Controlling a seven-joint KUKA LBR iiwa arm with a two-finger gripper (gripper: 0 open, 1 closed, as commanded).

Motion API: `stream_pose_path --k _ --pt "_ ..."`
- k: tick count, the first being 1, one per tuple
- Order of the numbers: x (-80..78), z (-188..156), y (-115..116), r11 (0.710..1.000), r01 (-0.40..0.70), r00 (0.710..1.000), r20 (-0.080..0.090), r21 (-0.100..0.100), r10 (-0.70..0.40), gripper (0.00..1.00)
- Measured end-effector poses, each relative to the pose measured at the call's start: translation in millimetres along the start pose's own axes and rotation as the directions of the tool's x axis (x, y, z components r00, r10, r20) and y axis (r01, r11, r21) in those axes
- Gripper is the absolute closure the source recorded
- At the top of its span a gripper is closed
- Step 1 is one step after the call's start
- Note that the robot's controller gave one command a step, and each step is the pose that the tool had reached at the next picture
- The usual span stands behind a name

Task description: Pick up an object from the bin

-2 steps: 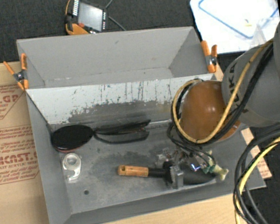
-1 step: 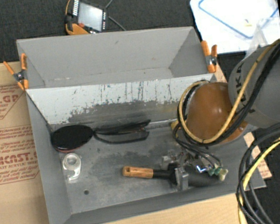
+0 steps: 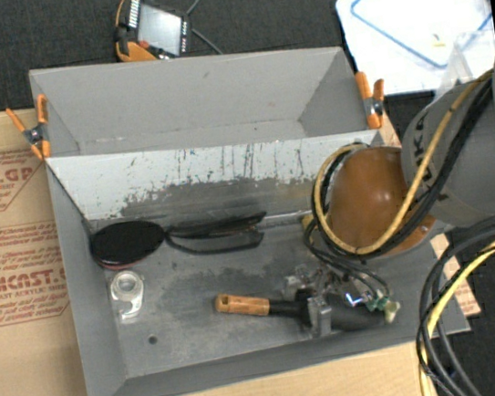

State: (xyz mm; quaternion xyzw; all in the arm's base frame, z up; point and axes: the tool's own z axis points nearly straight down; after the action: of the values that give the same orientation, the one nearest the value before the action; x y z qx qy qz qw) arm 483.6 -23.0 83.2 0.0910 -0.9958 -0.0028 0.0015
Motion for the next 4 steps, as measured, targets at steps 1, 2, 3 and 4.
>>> stream_pose_path --k 1,2,3,4 --pt "3.4 -20.4 -27.4 0.992 0.124 0.992 0.000 -0.001 -0.124 1.00" --pt "3.1 -1.0 -17.3 1.000 0.030 1.000 -0.002 -0.008 -0.030 1.00" --pt "2.1 -10.6 -30.2 0.995 0.097 0.995 0.003 -0.008 -0.097 1.00" --pt "-3.2 -12.0 -15.0 0.999 0.047 0.999 -0.002 -0.011 -0.047 1.00"
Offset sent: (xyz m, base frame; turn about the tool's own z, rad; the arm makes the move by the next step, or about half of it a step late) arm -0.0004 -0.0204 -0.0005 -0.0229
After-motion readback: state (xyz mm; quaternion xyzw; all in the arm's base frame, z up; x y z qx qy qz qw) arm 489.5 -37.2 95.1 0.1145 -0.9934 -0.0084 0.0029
